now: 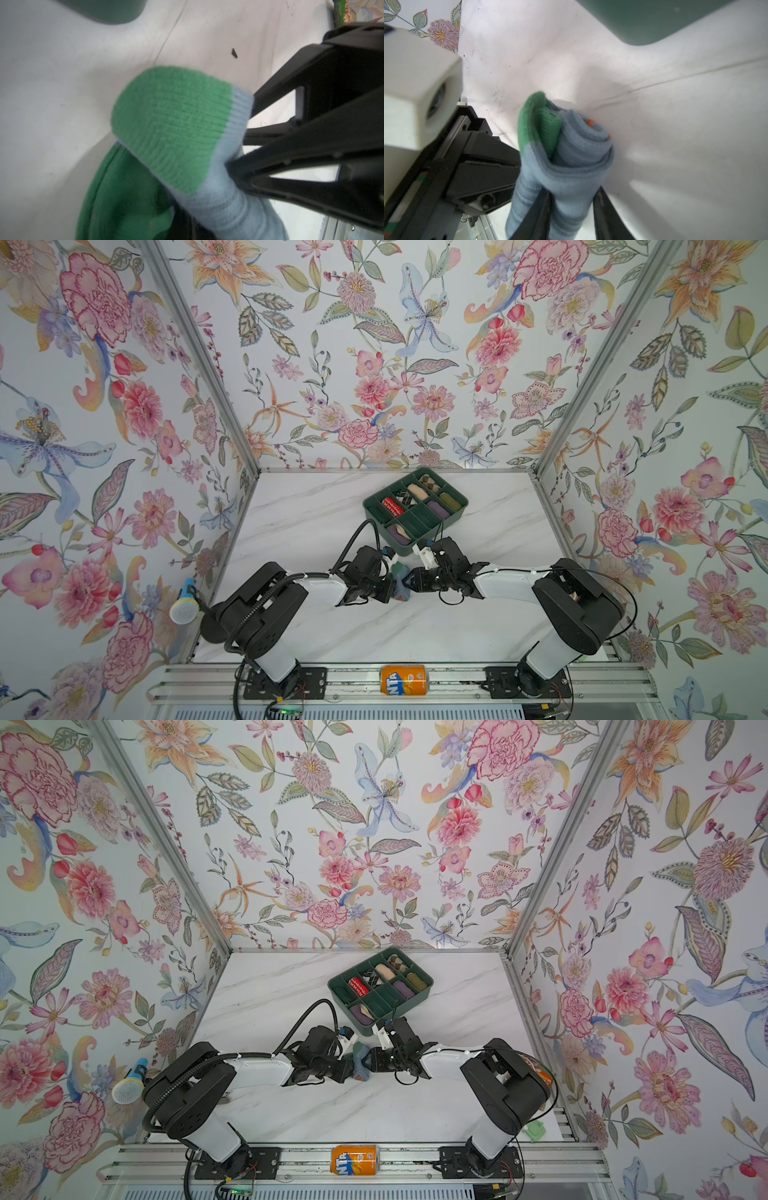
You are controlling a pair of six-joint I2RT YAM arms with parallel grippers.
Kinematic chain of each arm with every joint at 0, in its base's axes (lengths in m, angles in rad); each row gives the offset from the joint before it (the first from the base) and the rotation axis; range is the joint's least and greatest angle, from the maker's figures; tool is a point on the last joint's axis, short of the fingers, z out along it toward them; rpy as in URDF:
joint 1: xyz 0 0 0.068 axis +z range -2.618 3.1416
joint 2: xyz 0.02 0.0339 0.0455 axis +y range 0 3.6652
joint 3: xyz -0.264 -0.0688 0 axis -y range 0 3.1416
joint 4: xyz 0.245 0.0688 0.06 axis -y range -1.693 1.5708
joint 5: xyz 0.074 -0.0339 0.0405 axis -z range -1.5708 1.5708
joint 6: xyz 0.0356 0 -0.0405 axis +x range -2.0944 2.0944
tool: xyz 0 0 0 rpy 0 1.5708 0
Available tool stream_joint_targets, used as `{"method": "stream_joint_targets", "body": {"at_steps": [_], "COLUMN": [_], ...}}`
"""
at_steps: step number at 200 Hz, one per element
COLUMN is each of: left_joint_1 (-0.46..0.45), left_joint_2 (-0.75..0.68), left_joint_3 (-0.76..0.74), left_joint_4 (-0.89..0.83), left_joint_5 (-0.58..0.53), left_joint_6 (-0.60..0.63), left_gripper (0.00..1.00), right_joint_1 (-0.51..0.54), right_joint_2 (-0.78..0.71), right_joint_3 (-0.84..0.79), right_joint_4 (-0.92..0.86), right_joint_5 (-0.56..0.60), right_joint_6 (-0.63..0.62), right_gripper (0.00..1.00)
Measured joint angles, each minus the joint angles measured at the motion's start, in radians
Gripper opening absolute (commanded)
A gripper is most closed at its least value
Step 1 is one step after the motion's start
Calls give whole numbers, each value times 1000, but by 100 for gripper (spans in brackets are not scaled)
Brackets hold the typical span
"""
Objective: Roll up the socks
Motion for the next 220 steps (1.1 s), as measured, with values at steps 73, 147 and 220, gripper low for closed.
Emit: {"method": "stream_joint_targets", "body": {"at_steps": [73, 147, 220], "left_joint_1": [2, 23, 88], "left_joint_2": [2, -5, -162], "left_joint_3": [0, 3, 6], "left_joint_4": [2, -25, -183], "left_joint_5": [15, 18, -47], "left_joint_6": [0, 19, 64], "left_gripper": [0, 0, 2], "right_joint_1": [-11, 2, 17], "right_joint_2": [28, 27, 25], "right_joint_3": [-21, 0, 27], "right_joint_4": [74, 18, -43], "right_joint_5": [-17, 25, 64], "right_joint_6": [13, -10, -33], "right_gripper": [0, 0, 0]}}
